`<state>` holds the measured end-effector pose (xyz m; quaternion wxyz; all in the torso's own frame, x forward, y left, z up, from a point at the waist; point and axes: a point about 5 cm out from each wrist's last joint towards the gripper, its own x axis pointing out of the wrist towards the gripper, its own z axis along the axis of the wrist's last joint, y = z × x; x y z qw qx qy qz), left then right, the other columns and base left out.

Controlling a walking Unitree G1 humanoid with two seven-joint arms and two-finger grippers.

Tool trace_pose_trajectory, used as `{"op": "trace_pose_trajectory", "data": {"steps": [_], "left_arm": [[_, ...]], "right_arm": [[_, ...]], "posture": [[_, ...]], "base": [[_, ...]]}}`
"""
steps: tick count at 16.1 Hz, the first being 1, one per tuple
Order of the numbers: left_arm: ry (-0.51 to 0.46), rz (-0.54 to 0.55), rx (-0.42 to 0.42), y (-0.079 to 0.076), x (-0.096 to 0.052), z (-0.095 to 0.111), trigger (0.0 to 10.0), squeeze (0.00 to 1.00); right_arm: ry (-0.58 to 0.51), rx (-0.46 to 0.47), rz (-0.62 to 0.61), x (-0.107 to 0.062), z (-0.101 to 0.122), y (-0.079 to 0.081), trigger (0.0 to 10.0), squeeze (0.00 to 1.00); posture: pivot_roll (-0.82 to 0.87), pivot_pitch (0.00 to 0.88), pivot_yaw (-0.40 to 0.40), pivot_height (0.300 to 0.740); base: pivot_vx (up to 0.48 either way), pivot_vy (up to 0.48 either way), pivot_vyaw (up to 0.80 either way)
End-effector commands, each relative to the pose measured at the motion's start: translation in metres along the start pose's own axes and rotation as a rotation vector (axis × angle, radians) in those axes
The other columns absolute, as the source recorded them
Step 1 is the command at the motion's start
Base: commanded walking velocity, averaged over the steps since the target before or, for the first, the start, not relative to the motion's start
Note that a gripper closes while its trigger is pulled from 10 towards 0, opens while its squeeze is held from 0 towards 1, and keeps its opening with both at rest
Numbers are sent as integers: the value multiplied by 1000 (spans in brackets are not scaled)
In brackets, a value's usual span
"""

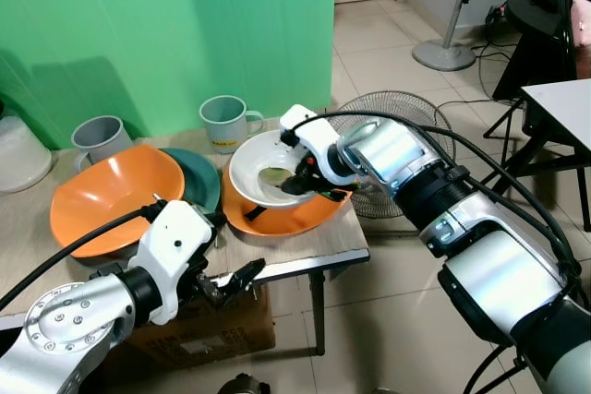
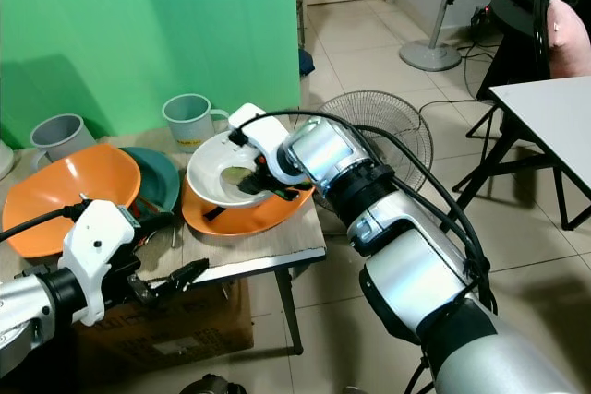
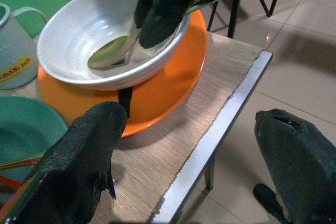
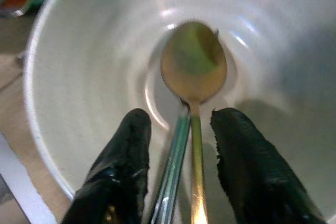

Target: Setting the table

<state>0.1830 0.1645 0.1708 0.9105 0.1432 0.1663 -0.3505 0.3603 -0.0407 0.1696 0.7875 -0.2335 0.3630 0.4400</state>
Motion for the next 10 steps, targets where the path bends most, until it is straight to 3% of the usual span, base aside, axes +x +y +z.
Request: {"op": "trace_pose_trajectory", "data": {"steps": [1, 10], "left_arm": [[10, -14, 9, -2, -2, 0, 10000, 0], [1, -22, 16, -3, -2, 1, 10000, 0]], "right_arm": [[-7, -36, -14, -3, 10, 0, 0, 0], [-25, -45, -1, -3, 17, -2, 0, 0]], "posture": [[-46, 16, 68, 740], [-39, 7, 64, 740]], "base": [[0, 0, 0], [0, 0, 0]]}}
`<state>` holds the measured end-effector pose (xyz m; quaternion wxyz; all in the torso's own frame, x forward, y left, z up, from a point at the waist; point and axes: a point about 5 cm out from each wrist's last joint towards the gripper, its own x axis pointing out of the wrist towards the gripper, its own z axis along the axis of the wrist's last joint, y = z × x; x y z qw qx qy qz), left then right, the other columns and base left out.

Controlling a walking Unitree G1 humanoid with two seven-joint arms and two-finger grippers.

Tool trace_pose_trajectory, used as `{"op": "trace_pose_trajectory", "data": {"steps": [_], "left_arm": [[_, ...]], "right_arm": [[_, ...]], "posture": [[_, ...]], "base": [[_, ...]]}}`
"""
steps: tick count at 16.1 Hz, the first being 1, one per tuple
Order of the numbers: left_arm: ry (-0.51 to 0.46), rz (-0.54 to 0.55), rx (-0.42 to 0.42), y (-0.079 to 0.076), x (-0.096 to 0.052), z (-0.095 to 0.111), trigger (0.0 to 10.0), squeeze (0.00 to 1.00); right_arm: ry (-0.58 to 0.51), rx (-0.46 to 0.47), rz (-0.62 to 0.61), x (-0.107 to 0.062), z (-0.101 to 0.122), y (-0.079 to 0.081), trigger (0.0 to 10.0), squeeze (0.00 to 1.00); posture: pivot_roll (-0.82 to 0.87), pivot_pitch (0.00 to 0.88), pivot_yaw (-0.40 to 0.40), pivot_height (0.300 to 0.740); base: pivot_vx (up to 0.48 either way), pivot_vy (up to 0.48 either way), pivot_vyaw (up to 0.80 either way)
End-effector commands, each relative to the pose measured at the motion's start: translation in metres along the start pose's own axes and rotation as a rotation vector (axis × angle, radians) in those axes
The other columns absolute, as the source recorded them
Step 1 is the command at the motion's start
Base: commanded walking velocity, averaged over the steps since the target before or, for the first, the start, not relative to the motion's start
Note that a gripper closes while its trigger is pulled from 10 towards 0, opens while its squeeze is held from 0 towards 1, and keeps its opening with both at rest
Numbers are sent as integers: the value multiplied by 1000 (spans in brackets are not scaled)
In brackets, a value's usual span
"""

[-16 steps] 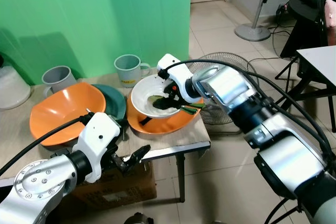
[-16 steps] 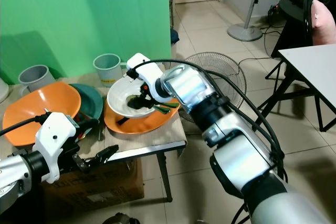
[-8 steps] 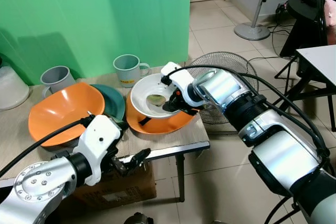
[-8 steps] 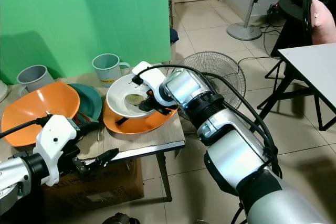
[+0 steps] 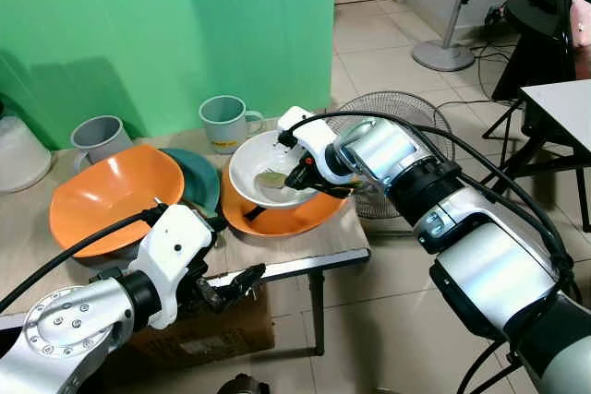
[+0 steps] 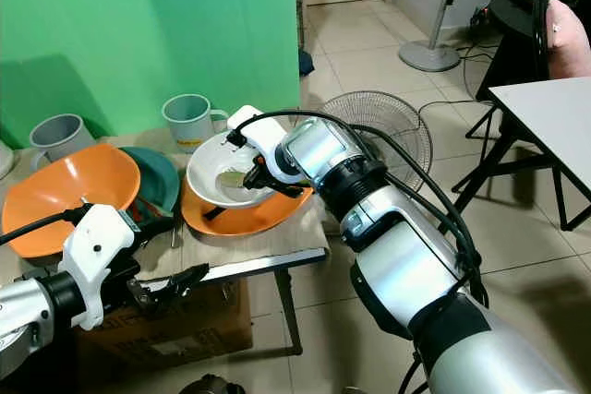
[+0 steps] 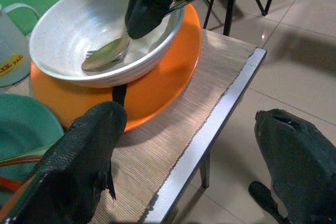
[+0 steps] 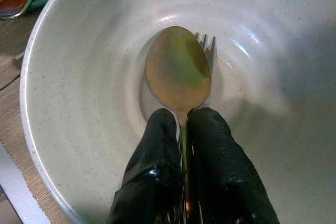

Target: Setting the table

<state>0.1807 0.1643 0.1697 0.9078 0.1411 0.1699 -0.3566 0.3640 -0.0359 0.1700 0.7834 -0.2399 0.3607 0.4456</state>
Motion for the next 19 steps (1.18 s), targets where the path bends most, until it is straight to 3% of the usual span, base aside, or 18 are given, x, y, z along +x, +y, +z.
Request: {"op": "trace_pose_trajectory", "data": {"steps": [1, 7, 12, 16, 17, 18, 19], "left_arm": [[-1, -10, 20, -2, -1, 2, 10000, 0], [2, -10, 26, -2, 0, 2, 10000, 0], [-25, 2, 32, 0, -1, 7, 10000, 0], [-49, 7, 27, 2, 1, 10, 10000, 0], [-59, 13, 21, 2, 2, 11, 10000, 0], [-113, 66, -8, 4, 7, 17, 10000, 0], [-132, 78, -19, 4, 9, 19, 10000, 0]], "right_arm": [[-20, -34, -7, -6, 12, -2, 0, 0], [-41, -33, -14, -7, 15, -4, 0, 0], [-231, 82, 7, -40, 40, -17, 0, 0], [-314, 135, 47, -53, 44, -20, 0, 0], [-372, 154, 56, -55, 45, -21, 0, 0], [-592, 222, 96, -72, 46, -23, 0, 0], [-640, 245, 113, -77, 44, -24, 0, 0]], "posture": [[-39, 7, 64, 740], [-36, 7, 63, 740], [-42, 7, 71, 740], [-43, 6, 72, 740], [-41, 4, 71, 740], [-37, 0, 71, 740], [-38, 0, 73, 740]], "base": [[0, 0, 0], [0, 0, 0], [0, 0, 0], [0, 0, 0], [0, 0, 0], [0, 0, 0], [0, 0, 0]]}}
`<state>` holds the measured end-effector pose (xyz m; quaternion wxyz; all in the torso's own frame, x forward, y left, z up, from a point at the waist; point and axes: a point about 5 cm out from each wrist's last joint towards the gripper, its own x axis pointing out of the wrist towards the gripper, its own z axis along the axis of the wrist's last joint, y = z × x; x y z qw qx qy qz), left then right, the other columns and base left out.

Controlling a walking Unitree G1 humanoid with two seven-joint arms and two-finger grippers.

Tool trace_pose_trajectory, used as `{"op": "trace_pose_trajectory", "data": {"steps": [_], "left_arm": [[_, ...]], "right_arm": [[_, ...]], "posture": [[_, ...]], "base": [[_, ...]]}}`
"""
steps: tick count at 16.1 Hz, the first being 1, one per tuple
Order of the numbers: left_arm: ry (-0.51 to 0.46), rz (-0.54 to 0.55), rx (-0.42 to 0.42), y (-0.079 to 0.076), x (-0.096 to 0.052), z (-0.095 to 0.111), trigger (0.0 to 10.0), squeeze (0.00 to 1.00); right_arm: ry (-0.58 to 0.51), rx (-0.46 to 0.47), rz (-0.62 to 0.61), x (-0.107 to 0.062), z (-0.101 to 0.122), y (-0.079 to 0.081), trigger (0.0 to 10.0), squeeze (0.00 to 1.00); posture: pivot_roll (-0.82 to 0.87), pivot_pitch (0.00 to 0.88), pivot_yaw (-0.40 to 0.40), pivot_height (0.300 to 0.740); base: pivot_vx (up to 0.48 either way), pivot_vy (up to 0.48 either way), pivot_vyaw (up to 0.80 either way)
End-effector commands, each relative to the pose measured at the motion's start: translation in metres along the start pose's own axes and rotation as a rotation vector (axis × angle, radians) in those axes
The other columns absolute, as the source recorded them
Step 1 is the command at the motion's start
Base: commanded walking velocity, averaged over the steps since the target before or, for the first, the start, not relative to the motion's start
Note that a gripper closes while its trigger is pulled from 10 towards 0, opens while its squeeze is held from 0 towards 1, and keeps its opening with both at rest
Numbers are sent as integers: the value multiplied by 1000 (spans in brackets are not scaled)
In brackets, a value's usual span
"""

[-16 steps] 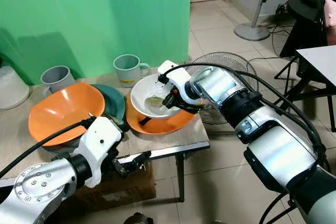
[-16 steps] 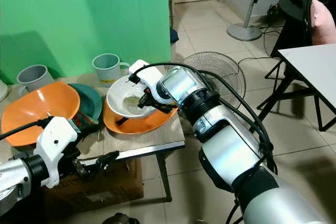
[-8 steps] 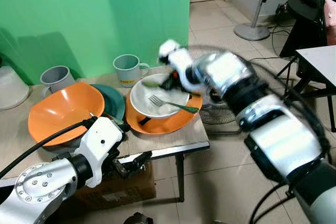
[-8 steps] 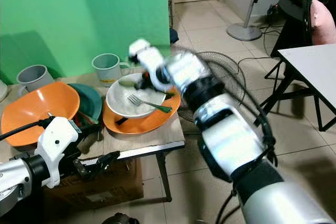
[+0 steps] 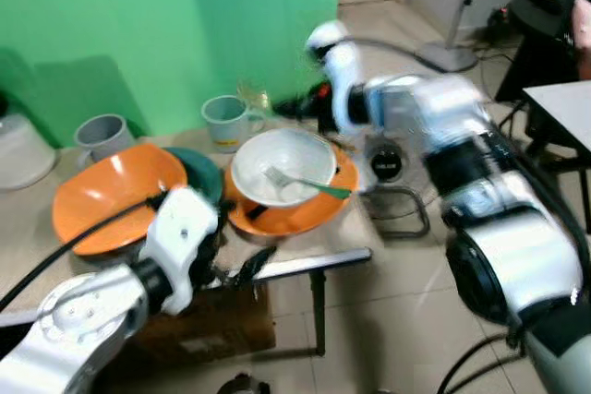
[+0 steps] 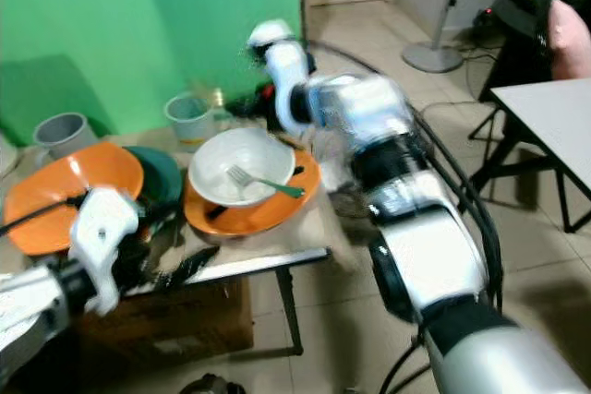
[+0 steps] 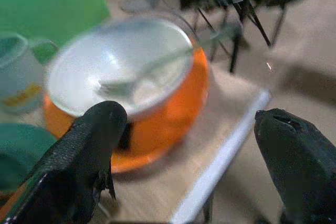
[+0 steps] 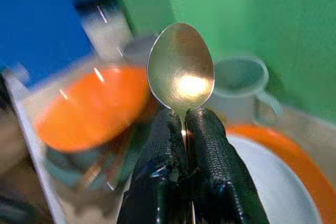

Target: Setting the table

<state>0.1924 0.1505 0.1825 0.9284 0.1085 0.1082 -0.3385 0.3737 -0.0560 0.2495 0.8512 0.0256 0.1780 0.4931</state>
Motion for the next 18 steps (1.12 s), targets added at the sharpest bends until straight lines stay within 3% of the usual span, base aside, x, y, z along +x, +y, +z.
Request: {"op": "trace_pose_trajectory", "data": {"steps": [1, 6, 7, 13, 16, 17, 18], "left_arm": [[-33, 42, -9, 1, 3, 3, 10000, 0], [-65, 118, -31, 0, 11, 3, 10000, 0], [-81, 183, -19, 7, 11, 5, 10000, 0], [-110, 266, -33, 14, 7, 6, 10000, 0], [-113, 339, -28, 23, 5, 7, 10000, 0], [-121, 377, -20, 27, 4, 8, 10000, 0], [-124, 387, -16, 28, 4, 8, 10000, 0]], "right_arm": [[-98, 73, 35, -12, 7, 3, 0, 0], [-222, 279, 80, -9, -19, 8, 0, 0], [-292, 341, 111, -10, -22, 15, 0, 0], [-385, 430, 105, -18, -34, 21, 0, 0], [-420, 430, 99, -19, -35, 26, 0, 0], [-420, 372, 49, -18, -33, 28, 8118, 0], [-417, 352, 28, -18, -33, 29, 10000, 0]], "posture": [[-45, 0, 75, 740], [-48, 0, 76, 740], [-42, 0, 71, 740], [-31, 0, 66, 740], [-30, 0, 67, 740], [-31, 0, 68, 740], [-31, 0, 68, 740]], "base": [[0, 0, 0], [0, 0, 0], [0, 0, 0], [0, 0, 0], [0, 0, 0], [0, 0, 0], [0, 0, 0]]}}
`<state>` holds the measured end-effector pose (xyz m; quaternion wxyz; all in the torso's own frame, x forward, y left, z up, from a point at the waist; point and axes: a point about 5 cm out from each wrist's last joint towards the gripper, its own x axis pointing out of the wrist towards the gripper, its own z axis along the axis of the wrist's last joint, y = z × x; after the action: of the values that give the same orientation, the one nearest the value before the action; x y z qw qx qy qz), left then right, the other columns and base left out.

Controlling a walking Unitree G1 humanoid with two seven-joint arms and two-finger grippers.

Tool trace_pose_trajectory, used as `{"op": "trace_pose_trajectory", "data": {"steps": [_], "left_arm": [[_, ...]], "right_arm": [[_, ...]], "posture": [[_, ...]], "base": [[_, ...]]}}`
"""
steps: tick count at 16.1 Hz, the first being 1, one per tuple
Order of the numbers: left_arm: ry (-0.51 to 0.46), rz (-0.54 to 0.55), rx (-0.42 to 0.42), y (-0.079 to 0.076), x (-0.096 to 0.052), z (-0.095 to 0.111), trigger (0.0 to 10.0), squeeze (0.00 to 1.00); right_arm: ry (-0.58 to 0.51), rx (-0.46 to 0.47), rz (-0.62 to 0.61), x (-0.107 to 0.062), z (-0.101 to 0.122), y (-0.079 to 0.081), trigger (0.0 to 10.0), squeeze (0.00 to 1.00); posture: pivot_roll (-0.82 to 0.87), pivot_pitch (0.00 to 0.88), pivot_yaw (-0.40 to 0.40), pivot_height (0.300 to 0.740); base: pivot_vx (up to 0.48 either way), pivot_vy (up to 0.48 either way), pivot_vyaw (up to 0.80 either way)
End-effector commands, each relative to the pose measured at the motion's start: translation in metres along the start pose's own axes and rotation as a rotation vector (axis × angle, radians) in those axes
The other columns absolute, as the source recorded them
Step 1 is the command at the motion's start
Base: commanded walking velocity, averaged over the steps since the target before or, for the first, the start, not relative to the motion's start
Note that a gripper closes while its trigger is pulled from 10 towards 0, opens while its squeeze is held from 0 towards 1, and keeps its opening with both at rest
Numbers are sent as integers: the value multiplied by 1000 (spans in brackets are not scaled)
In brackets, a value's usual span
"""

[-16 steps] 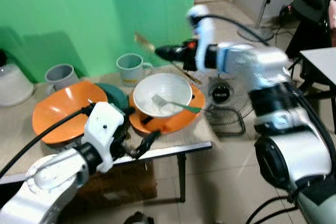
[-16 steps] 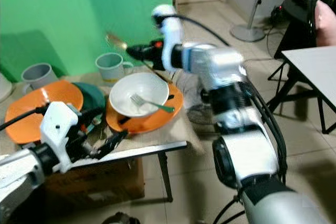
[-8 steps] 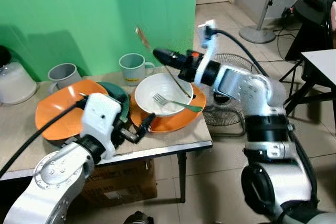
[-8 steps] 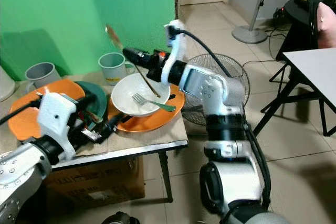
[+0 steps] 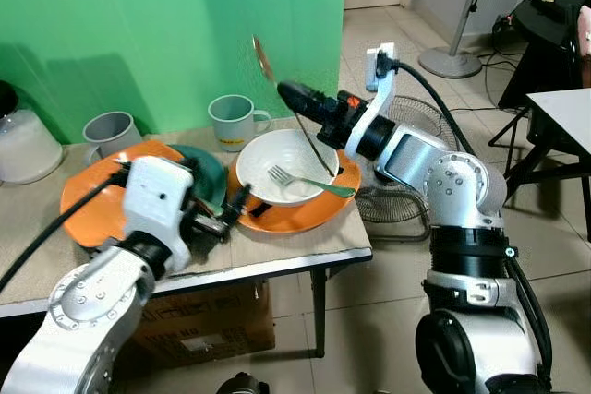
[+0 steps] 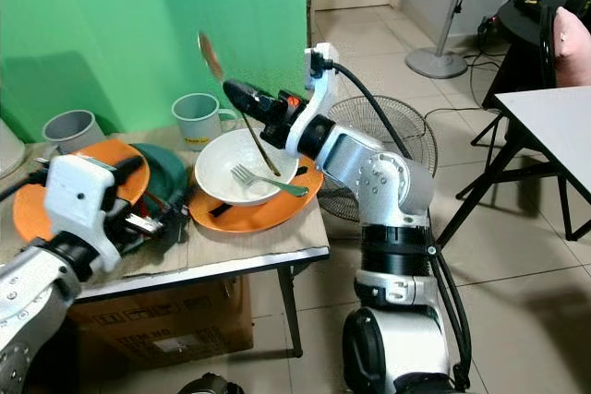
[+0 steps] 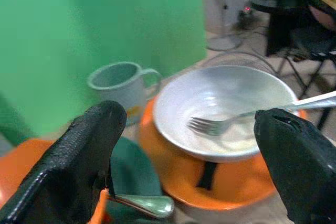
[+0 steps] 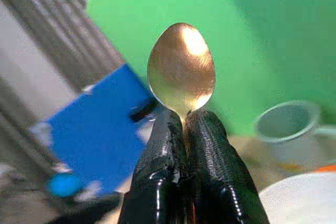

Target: Setting the table

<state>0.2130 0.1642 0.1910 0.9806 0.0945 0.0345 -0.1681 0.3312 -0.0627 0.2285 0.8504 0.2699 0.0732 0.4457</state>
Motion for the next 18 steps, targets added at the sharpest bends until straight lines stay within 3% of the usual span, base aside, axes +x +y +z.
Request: {"op": "trace_pose_trajectory", "data": {"steps": [1, 4, 8, 10, 13, 18], "left_arm": [[-19, 43, 30, 6, 1, 4, 10000, 0], [-68, 124, 90, 9, 7, 11, 10000, 0], [-106, 148, 124, 2, 23, 15, 10000, 0], [-125, 169, 108, -1, 30, 15, 10000, 0], [-123, 148, 114, -10, 40, 10, 10000, 0], [-118, 265, 98, -3, 33, 3, 10000, 0]], "right_arm": [[-16, -85, -9, 1, 1, 6, 10000, 0], [-89, -235, -103, -13, 1, 11, 10000, 0], [-168, -416, -352, -55, -1, 4, 10000, 0], [-199, -458, -479, -81, 2, 1, 10000, 0], [-159, -497, -675, -109, -6, -17, 10000, 0], [-128, -513, -773, -116, -12, -21, 10000, 0]], "posture": [[-29, 0, 65, 740], [-28, 0, 66, 740], [-60, 0, 79, 740], [-84, 0, 84, 740], [-109, 0, 92, 740], [-102, 0, 90, 740]], "base": [[0, 0, 0], [0, 0, 0], [0, 0, -800], [0, 0, -800], [0, 0, -800], [0, 0, -800]]}}
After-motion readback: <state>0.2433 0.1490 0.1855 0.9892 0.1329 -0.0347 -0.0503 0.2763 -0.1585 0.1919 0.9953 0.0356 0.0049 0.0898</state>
